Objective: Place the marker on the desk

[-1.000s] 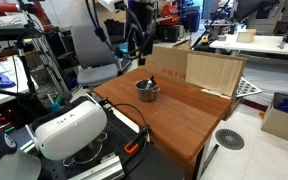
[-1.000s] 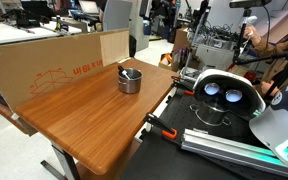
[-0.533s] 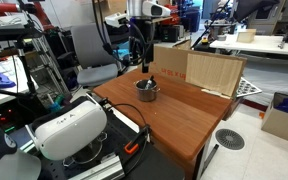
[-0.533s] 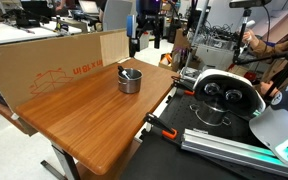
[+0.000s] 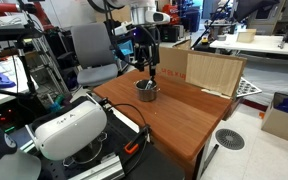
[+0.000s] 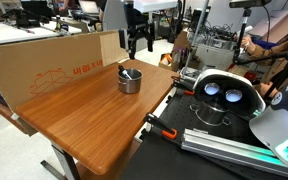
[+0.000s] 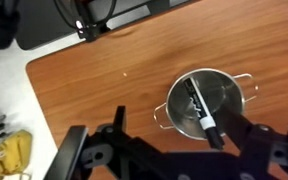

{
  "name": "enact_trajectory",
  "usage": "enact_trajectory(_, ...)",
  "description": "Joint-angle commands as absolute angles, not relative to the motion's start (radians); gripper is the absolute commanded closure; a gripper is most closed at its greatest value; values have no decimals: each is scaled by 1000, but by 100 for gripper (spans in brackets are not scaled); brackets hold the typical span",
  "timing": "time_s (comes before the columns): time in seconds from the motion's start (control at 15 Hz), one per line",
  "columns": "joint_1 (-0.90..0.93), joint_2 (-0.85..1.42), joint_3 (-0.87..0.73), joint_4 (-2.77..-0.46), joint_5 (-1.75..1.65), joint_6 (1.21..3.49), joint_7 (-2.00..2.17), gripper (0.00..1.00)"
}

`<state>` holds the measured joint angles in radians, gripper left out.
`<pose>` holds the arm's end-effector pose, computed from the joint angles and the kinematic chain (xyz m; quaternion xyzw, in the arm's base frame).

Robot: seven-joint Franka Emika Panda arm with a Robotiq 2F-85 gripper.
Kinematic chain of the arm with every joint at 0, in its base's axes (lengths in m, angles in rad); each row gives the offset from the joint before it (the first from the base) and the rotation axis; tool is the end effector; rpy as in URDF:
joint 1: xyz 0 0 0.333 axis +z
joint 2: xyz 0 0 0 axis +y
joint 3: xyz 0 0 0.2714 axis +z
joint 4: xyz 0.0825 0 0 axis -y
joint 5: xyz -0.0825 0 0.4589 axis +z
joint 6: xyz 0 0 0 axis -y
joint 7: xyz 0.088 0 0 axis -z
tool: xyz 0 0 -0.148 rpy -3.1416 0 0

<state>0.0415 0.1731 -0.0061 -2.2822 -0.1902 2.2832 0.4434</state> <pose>0.5448 0.0088 0.1232 0.9850 -0.1343 -0.0673 0.0852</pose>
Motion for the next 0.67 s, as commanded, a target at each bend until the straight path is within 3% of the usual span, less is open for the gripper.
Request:
enact_trajectory(0.0, 69, 227, -16, -2232, -238, 2282, 464, 0)
enact_trajectory(0.6, 92, 336, -25, -2148, -239, 2334, 447, 0)
